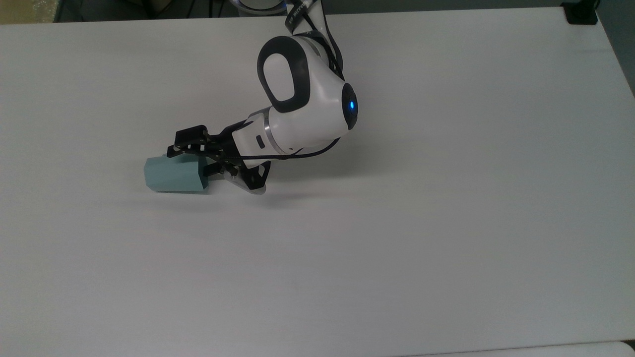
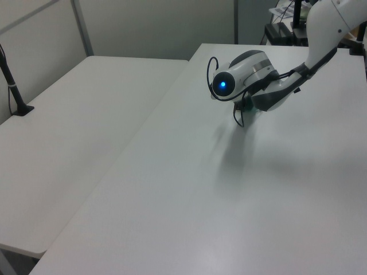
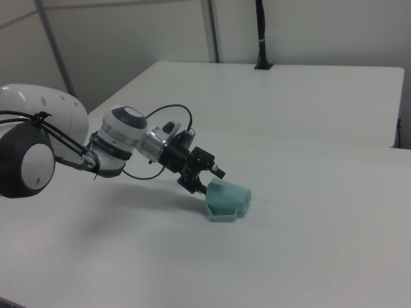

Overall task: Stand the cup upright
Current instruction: 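Close the gripper on the cup's base end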

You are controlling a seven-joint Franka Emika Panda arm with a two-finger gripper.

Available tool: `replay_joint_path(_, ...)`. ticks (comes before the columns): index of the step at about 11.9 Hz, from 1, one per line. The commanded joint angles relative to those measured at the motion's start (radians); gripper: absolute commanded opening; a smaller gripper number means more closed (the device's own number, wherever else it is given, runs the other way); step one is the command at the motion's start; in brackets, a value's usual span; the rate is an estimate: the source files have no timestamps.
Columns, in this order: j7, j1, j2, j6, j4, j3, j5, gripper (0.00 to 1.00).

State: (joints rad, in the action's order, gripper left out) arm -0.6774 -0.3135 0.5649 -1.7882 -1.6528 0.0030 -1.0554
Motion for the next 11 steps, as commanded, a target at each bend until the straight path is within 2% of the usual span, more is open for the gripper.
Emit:
replay_joint_path(1,-0.019,0.027,0.003,-0.019,0.01,0.017,-0.025,0.92)
replay_joint_path(2,-0.019,0.031,0.003,-0.032,0.01,0.017,-0.028,0.81)
replay_joint_path(4,-0.019,0.033,0.003,-0.045,0.01,0.017,-0.029,0.37)
replay_joint_path(5,-0.019,0.034,0.003,-0.046,0.01,0.017,-0.028,0.2)
replay_joint_path(6,-0.016,0.039,0.003,-0.046,0.008,0.018,-0.029,0.1)
replay_joint_path(9,-0.013,0.045,0.01,-0.045,-0.008,0.017,-0.047,0.0)
replay_joint_path(11,-0.011,0.048,0.026,-0.043,-0.03,0.017,-0.081,0.0)
